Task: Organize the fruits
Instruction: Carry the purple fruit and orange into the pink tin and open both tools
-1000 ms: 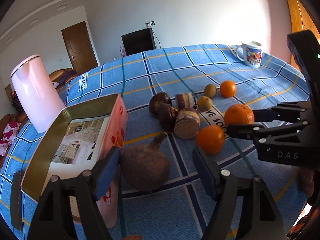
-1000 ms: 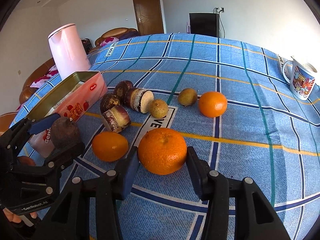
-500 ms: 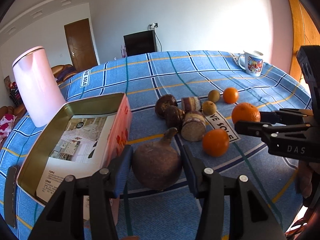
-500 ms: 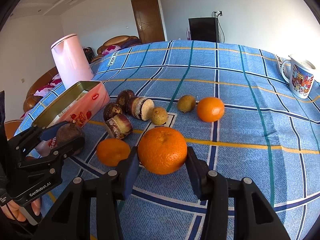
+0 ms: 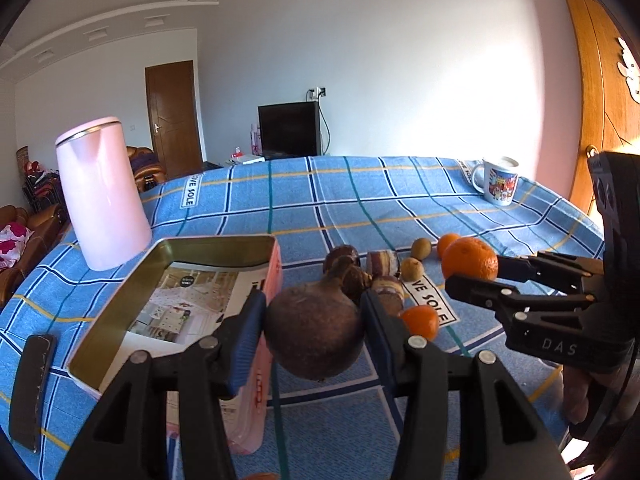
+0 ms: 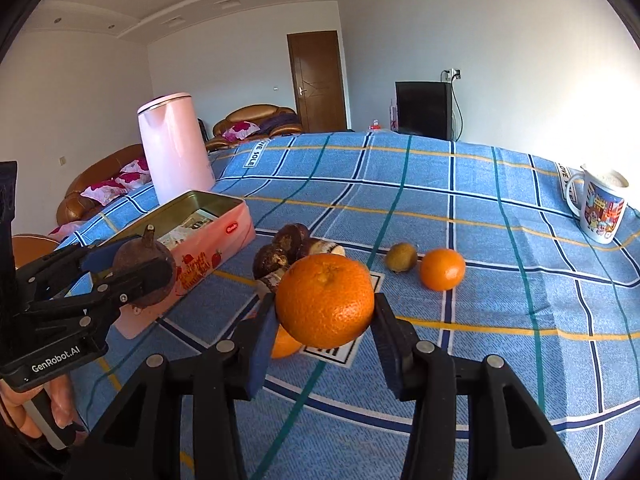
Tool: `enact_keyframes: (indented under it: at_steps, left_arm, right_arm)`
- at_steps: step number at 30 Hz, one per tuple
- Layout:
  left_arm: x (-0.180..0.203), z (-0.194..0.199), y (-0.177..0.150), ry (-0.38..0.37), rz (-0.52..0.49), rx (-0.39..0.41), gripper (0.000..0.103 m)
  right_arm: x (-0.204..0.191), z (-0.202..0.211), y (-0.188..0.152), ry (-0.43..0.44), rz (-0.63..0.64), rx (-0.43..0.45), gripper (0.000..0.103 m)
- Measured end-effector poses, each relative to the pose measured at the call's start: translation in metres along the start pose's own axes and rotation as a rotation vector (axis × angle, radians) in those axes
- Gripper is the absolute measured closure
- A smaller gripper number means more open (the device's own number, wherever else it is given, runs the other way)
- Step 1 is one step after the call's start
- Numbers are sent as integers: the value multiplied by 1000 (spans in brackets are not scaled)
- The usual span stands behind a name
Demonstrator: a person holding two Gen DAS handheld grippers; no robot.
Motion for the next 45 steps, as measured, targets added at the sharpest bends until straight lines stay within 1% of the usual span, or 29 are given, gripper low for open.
enact_keyframes:
  at_steps: [2, 7, 13, 18, 23, 29, 37, 43, 45]
  left_arm:
    - [-10, 4, 5, 20, 9, 17, 52]
    - [-34, 6, 11, 55, 30, 32, 52]
    - [-63, 1, 13, 85, 66, 24, 52]
    - [-84, -4, 14, 104, 85, 19, 52]
    - [-101, -16, 14, 106, 107, -10, 52]
    - [-122, -21, 8, 120, 143, -31, 52]
    - [-142, -24, -2, 144, 173, -59, 52]
    - [-151, -28, -8, 158, 195, -81, 52]
    - [-151, -27, -7, 163, 193, -74, 49]
  right_arm:
    - [-8, 0, 8, 17, 15, 12, 55]
    - [-33, -2, 30, 35, 69, 31, 55]
    - [-66, -15, 52, 74, 124, 33, 55]
    - [-90, -35, 65, 100, 147, 21, 55]
    - [-113, -55, 74, 114, 172, 9, 55]
    - [-131, -79, 76, 129, 183, -24, 55]
    - [-148, -106, 66, 168, 182, -99, 55]
    - [-157, -117, 54, 201, 201, -153, 54]
    - [-158, -117, 54, 214, 197, -158, 53]
Point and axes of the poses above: each gripper's, at about its wrist camera, not at the fingertips, and z roughly against the way its jaws point, x to its right, y to its top, the point moved 8 cm from there along -z, roughly the way its jaws point, and after that the axes turned 4 degrees about z, right-handed, at the moved point
